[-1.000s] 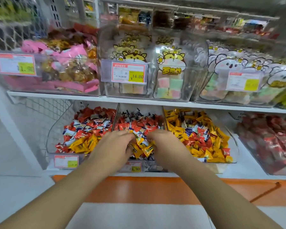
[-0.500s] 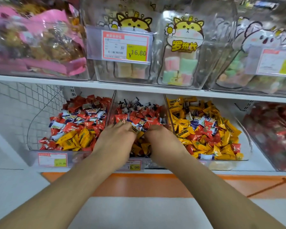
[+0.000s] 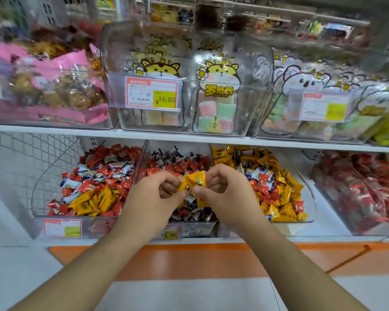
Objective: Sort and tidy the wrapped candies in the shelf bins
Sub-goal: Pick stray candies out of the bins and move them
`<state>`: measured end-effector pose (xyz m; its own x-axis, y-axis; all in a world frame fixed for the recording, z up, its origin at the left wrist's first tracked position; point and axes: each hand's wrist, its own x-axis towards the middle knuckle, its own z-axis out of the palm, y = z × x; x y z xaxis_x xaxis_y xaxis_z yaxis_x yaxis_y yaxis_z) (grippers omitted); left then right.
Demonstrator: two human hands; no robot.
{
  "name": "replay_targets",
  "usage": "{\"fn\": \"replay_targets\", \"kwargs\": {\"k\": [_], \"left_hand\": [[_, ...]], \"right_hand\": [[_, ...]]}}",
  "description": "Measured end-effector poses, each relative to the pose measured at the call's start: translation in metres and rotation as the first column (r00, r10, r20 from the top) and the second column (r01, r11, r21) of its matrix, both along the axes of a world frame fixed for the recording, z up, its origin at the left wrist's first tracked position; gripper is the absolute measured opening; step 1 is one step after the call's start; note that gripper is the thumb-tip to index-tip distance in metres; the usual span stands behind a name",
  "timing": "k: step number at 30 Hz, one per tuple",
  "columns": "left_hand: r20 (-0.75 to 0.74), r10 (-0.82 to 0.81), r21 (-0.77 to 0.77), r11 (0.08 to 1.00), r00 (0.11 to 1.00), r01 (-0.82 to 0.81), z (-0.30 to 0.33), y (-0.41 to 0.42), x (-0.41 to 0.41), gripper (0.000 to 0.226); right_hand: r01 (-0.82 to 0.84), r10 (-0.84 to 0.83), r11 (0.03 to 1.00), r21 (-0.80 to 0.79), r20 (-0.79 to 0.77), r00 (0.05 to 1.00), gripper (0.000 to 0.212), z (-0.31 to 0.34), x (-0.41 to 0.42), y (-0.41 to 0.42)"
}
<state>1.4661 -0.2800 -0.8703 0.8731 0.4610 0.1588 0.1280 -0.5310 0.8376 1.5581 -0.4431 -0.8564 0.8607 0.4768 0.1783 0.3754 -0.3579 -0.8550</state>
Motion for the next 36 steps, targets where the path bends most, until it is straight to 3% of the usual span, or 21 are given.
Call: {"fn": "replay_targets", "kwargs": {"k": [3, 7, 10, 12, 15, 17, 19, 23, 26, 28, 32, 36], "left_hand": [[-0.049, -0.01, -0.061, 0.998, 0.999, 0.007, -0.003, -0.006, 0.007, 0.019], [-0.08, -0.04, -0.115, 0.993, 0.996, 0.031, -0.008, -0.019, 0.021, 0.029], [-0.053, -0.085, -0.164, 0.984, 0.995, 0.075, -0.011, -0.033, 0.034, 0.032], [-0.036, -0.105, -0.172, 0.98, 0.994, 0.097, -0.012, -0.041, 0.042, 0.033], [0.009, -0.157, -0.205, 0.966, 0.988, 0.155, -0.012, -0.054, 0.052, 0.032], [0.047, -0.201, -0.242, 0.948, 0.979, 0.206, -0.011, -0.063, 0.055, 0.031], [0.065, -0.209, -0.243, 0.945, 0.976, 0.219, -0.01, -0.067, 0.054, 0.034], [0.008, -0.142, -0.098, 0.985, 0.99, 0.142, -0.007, -0.051, 0.039, 0.029], [-0.034, -0.059, 0.109, 0.992, 0.998, 0.063, 0.003, -0.019, 0.02, 0.025], [-0.046, -0.014, 0.245, 0.969, 0.999, 0.025, 0.01, 0.005, 0.006, 0.025], [-0.052, 0.05, 0.395, 0.918, 0.997, -0.025, 0.011, 0.046, -0.015, 0.028], [-0.071, 0.072, 0.442, 0.896, 0.995, -0.033, 0.001, 0.068, -0.028, 0.031]], "right_hand": [[0.095, -0.095, 0.996, -0.003, -0.022, 0.995, 0.027, 0.001, 0.011, -0.015], [0.411, -0.411, 0.908, -0.084, 0.013, 0.911, 0.03, 0.0, 0.045, -0.05], [0.507, -0.463, 0.815, -0.279, 0.212, 0.861, 0.045, -0.006, 0.058, -0.068], [0.466, -0.411, 0.848, -0.251, 0.241, 0.879, 0.037, -0.005, 0.054, -0.07], [0.127, -0.134, 0.988, -0.09, -0.084, 0.987, 0.022, -0.004, 0.04, -0.065], [0.014, -0.023, 0.993, -0.114, -0.077, 0.997, 0.014, -0.007, 0.034, -0.064], [0.056, -0.059, 0.993, -0.104, -0.033, 0.998, 0.016, -0.009, 0.037, -0.067], [0.325, -0.329, 0.944, -0.061, -0.06, 0.942, 0.016, -0.006, 0.053, -0.086], [0.399, -0.386, 0.858, -0.324, 0.108, 0.916, 0.053, -0.007, 0.059, -0.091], [0.419, -0.361, 0.832, -0.364, 0.219, 0.906, 0.06, -0.006, 0.054, -0.083], [0.302, -0.177, 0.889, -0.345, 0.348, 0.921, 0.043, 0.001, 0.028, -0.046], [0.093, 0.038, 0.917, -0.389, 0.314, 0.949, 0.04, -0.011, 0.005, 0.006]]}}
